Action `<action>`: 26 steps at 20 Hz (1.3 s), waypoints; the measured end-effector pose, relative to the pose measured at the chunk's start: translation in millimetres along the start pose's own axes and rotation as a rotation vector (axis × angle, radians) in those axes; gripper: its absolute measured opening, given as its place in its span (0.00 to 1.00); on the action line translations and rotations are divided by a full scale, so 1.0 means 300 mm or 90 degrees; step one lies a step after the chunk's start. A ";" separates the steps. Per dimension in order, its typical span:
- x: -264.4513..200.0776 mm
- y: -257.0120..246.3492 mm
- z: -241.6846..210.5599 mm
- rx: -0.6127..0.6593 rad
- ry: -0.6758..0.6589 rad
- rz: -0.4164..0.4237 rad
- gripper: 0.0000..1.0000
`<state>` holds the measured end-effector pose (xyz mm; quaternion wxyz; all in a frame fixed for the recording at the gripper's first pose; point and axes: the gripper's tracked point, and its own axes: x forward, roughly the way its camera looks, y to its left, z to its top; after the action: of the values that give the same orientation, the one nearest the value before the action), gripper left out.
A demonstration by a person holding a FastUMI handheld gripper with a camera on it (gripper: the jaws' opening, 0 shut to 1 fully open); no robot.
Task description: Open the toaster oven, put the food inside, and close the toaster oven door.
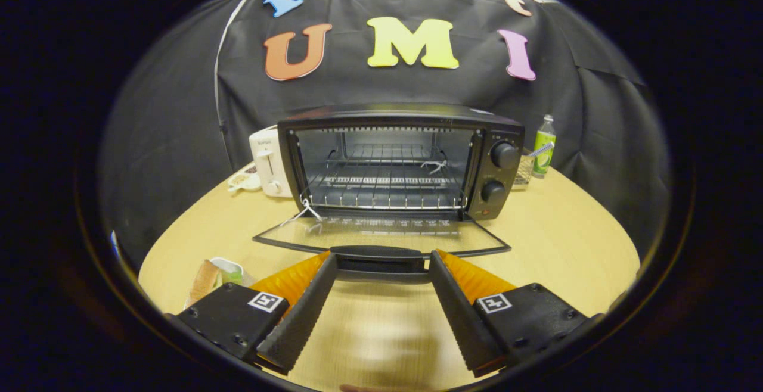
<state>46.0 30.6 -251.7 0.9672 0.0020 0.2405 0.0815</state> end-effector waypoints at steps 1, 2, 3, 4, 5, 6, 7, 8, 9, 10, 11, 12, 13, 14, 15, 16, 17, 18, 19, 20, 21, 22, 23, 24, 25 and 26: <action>0.000 0.001 -0.017 0.000 0.007 0.001 1.00; 0.004 0.000 -0.030 0.000 0.017 0.001 1.00; 0.008 0.001 -0.046 0.003 0.028 0.002 1.00; 0.012 0.000 -0.057 0.009 0.037 0.006 1.00; 0.014 0.003 -0.072 0.015 0.049 0.009 1.00; 0.015 0.001 -0.078 0.019 0.059 0.013 1.00; 0.013 0.006 -0.082 0.023 0.062 0.019 1.00; 0.010 0.011 -0.076 0.026 0.062 0.030 1.00; 0.006 0.022 -0.079 0.025 0.067 0.047 1.00; -0.005 0.036 -0.075 0.023 0.076 0.068 1.00; -0.017 0.062 -0.065 0.025 0.086 0.097 1.00; -0.035 0.090 -0.050 0.030 0.097 0.131 1.00; -0.068 0.123 -0.040 0.038 0.115 0.170 0.98; -0.104 0.153 -0.025 0.047 0.128 0.209 0.98; -0.136 0.171 -0.002 0.053 0.133 0.238 0.98; -0.158 0.183 0.024 0.055 0.135 0.256 0.98; -0.176 0.194 0.048 0.058 0.131 0.271 0.98; -0.192 0.214 0.068 0.063 0.132 0.290 0.97; -0.214 0.244 0.071 0.067 0.145 0.318 0.97; -0.233 0.274 0.064 0.078 0.169 0.348 0.97; -0.251 0.306 0.044 0.094 0.203 0.380 0.98; -0.269 0.334 0.026 0.112 0.242 0.408 0.98; -0.281 0.363 -0.003 0.128 0.279 0.427 0.99; -0.288 0.388 -0.029 0.140 0.307 0.445 0.99; -0.290 0.407 -0.057 0.150 0.334 0.455 0.99; -0.297 0.423 -0.069 0.156 0.353 0.467 0.98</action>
<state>-61.1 141.0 -223.2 0.7668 0.1787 0.4808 0.3860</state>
